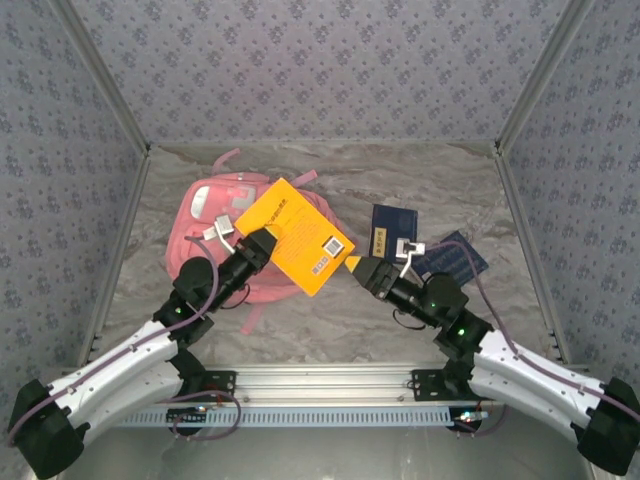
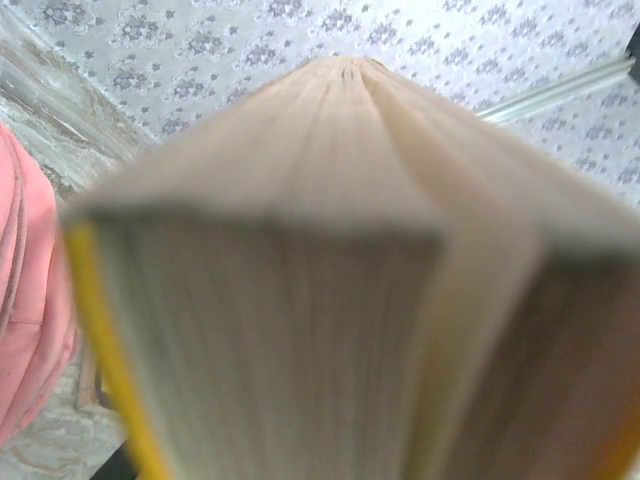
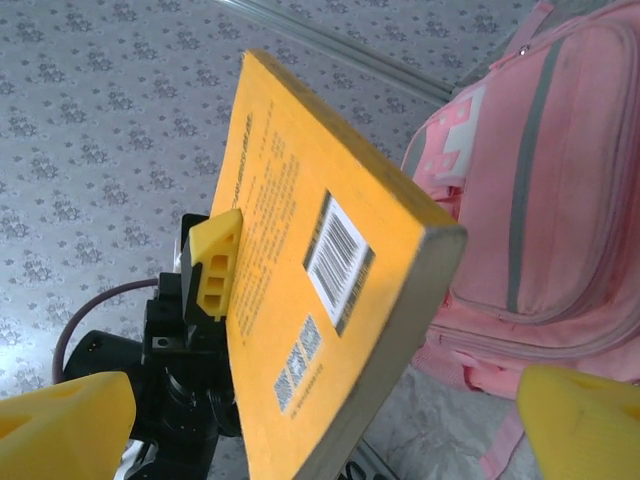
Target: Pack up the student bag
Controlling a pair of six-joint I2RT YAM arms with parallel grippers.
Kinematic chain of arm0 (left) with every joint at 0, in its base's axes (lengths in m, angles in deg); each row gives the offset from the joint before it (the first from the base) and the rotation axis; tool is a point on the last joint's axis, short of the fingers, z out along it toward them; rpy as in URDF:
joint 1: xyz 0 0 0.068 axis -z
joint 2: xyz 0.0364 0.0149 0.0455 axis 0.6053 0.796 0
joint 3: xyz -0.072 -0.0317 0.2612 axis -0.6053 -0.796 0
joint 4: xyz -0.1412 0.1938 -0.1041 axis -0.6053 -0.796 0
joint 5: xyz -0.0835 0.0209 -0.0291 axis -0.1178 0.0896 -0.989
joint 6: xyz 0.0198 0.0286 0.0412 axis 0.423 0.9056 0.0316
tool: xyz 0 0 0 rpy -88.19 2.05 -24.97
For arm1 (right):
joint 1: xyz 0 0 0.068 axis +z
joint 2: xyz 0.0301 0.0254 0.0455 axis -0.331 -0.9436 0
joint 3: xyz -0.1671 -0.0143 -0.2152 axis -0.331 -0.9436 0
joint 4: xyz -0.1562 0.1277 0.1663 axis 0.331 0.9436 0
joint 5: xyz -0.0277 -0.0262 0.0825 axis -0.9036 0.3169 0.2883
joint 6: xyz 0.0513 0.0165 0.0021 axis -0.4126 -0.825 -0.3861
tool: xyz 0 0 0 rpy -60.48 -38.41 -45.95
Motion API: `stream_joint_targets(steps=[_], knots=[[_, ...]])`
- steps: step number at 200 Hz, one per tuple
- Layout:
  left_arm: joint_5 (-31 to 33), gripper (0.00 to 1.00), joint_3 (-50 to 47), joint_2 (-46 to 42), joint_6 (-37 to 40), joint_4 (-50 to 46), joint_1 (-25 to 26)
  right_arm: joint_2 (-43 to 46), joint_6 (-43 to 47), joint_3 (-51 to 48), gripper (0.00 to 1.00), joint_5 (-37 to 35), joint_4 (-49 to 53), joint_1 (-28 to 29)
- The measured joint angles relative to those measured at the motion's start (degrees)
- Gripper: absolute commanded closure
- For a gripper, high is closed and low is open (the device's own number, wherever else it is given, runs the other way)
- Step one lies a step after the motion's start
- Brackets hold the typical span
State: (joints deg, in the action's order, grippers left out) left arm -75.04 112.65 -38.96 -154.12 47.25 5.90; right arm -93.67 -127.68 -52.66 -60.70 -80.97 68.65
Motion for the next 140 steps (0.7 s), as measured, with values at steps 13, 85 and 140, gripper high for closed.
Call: stream_joint_targets(steps=[13,85,140], knots=[[0.6,1.0,0.0,0.0,-1.2,0.4,0.0,-2.7,-0.7,0.0,0.0,-0.8,-2.7,0.9],[1.6,1.0,0.0,0.1,-3.5,0.5,2.0,-20.4,-2.0,4.9,0.07,-1.6,-18.3,4.0],[2.1,1.0,0.0,-0.2,-4.3,0.4,2.7,-23.5,-2.1,7.7,0.65,-2.4,-23.6,4.6]])
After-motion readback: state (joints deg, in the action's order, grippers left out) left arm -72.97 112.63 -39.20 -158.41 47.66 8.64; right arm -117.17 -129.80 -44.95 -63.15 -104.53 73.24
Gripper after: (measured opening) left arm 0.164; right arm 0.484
